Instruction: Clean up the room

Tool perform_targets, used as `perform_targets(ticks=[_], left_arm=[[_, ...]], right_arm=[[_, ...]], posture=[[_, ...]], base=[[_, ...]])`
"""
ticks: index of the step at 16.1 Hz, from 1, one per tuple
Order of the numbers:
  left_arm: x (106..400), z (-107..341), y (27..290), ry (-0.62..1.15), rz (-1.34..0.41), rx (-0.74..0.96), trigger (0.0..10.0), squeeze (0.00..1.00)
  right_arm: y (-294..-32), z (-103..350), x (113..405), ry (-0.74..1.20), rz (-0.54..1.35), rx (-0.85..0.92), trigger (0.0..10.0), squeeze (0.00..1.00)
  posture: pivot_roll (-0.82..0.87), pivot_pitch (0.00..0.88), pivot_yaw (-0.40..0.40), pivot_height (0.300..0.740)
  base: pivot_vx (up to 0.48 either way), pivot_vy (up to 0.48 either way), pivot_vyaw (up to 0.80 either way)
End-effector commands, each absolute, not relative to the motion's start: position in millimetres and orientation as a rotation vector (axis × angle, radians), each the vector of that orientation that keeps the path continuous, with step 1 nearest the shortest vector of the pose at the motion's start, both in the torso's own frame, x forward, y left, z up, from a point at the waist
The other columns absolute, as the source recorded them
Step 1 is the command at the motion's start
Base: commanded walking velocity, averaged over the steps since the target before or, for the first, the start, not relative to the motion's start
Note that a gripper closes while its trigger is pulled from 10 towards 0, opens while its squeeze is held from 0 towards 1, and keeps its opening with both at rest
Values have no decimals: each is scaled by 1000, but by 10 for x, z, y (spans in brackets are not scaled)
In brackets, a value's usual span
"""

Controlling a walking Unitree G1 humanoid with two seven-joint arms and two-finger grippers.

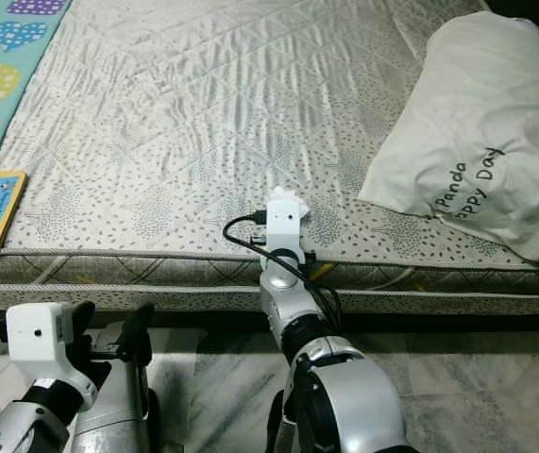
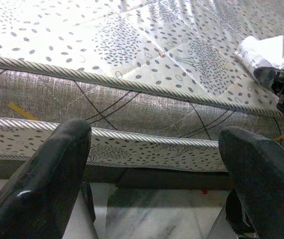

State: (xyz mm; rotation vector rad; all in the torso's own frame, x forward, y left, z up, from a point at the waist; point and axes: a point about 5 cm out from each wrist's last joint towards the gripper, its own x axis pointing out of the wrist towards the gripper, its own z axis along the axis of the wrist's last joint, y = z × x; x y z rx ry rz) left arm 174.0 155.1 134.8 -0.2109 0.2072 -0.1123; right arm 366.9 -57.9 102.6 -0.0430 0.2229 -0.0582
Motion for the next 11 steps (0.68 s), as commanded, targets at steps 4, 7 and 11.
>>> perform_targets(ticks=[4,7,11], left_arm=[[1780,1288,1567,227,-124,-201,10000,0],[1860,1289,1573,211,-130,-194,10000,0],[2025,1293,1566,170,-135,-186,10000,0]], right_arm=[[-616,988,3659,233,-65,-31,0,0],[-646,1007,3675,221,-64,-38,0,0],[-723,1079,3725,184,-55,-35,0,0]], posture=[[241,206,-81,529],[234,176,-77,529],[199,116,-77,529]], base=[[0,0,0],[0,0,0],[0,0,0]])
